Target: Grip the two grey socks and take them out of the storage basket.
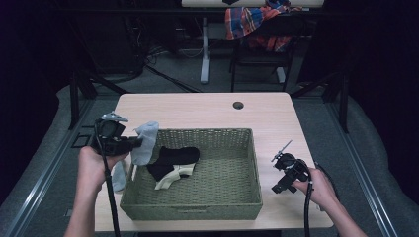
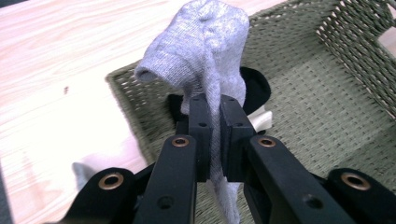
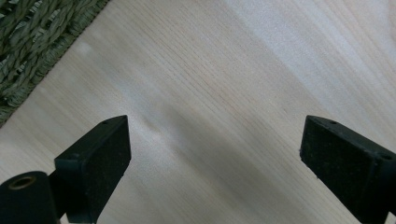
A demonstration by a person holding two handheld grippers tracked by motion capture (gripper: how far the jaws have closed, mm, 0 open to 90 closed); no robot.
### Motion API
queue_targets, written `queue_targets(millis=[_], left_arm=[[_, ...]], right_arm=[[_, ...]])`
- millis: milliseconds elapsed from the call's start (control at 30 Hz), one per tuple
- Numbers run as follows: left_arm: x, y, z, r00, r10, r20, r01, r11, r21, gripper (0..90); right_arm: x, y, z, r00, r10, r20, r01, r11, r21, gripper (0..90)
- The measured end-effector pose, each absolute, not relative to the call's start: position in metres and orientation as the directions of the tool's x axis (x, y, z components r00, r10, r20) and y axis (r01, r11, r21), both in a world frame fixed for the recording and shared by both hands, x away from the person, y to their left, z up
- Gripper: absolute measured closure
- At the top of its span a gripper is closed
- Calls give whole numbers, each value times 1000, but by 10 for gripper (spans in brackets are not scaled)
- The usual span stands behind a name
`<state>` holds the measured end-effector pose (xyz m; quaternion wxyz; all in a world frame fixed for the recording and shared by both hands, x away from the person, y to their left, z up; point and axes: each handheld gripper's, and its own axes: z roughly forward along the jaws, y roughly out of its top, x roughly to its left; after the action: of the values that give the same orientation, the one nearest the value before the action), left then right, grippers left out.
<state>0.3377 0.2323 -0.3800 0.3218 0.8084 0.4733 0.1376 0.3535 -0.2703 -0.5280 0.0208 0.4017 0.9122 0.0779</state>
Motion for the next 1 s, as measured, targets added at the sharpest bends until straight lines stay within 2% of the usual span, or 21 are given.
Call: queue_targets(millis=[467, 700, 1000], left_arm=[[333, 280, -379, 391, 914, -108, 704, -222, 675, 851], [338, 304, -395, 303, 947, -106, 750, -168, 639, 851], [347, 321, -424, 268, 950, -159, 803, -129, 582, 851]], right_arm=[[355, -270, -527, -686, 727, 20, 722, 677, 141, 84], [355, -270, -527, -690, 723, 18, 718, 682, 141, 85], [354, -270, -529, -680, 733, 26, 726, 669, 158, 85]])
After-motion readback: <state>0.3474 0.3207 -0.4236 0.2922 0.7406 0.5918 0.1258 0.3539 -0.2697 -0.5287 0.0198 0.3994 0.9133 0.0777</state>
